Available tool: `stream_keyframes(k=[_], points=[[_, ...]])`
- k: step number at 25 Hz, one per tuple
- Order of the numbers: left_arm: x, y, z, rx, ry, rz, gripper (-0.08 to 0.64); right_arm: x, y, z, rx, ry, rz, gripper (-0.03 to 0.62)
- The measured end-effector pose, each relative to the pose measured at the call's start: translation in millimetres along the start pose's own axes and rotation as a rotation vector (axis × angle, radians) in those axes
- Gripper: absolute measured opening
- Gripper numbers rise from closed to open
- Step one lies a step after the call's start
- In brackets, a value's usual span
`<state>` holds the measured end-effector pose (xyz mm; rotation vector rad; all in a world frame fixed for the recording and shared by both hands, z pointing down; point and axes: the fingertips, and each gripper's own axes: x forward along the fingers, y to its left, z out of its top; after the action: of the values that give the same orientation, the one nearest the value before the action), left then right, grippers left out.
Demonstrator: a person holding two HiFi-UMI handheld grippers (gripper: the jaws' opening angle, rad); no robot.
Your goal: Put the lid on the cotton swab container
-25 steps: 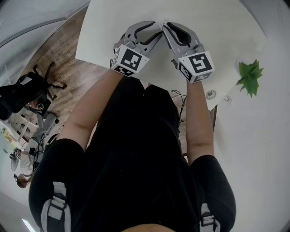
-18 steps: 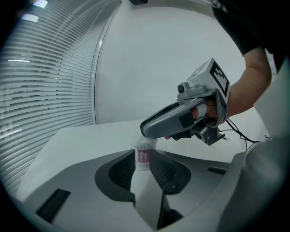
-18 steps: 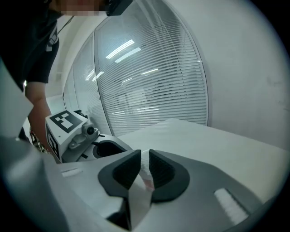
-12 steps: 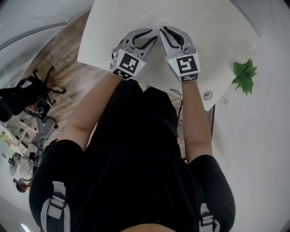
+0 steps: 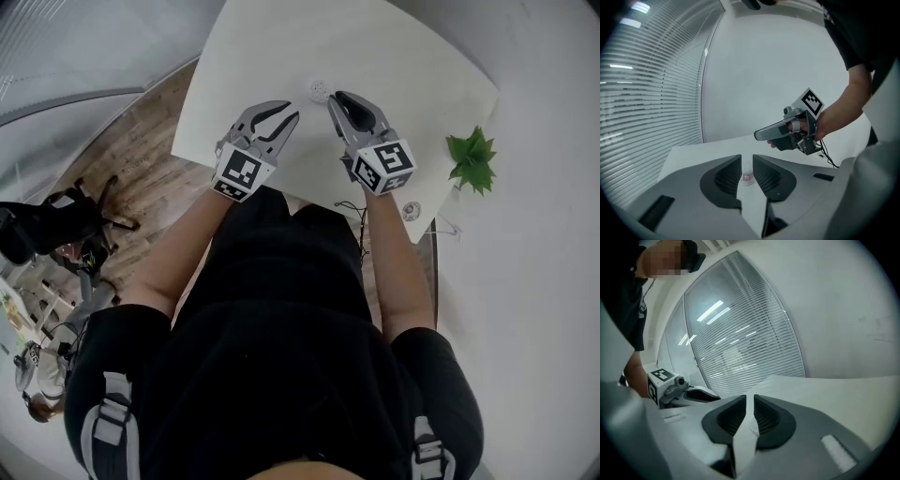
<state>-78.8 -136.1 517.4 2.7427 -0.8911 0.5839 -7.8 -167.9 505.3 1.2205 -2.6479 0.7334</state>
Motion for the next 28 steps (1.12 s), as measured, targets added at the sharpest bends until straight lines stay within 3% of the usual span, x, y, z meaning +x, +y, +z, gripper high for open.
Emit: stream_keyframes(k=[9,20,28], points=[[-48.9,-22.4,89.6,0.051,-0.128,-0.030,0.010,-80.4,41.2,67.2,-0.047,-0.118,0.039,0.027],[-82.8,-45.9,189.0,0.064,-0.246,-0.071,0.009,-133.2,85.8,137.7,-0.184,-0.213,0.046,0.011],[-96.6,-55.2,238.7,0.105,-0.318,-0.061,0.009,-155.1,100.8,180.4,-0.219,-0.283,0.045,0.011]])
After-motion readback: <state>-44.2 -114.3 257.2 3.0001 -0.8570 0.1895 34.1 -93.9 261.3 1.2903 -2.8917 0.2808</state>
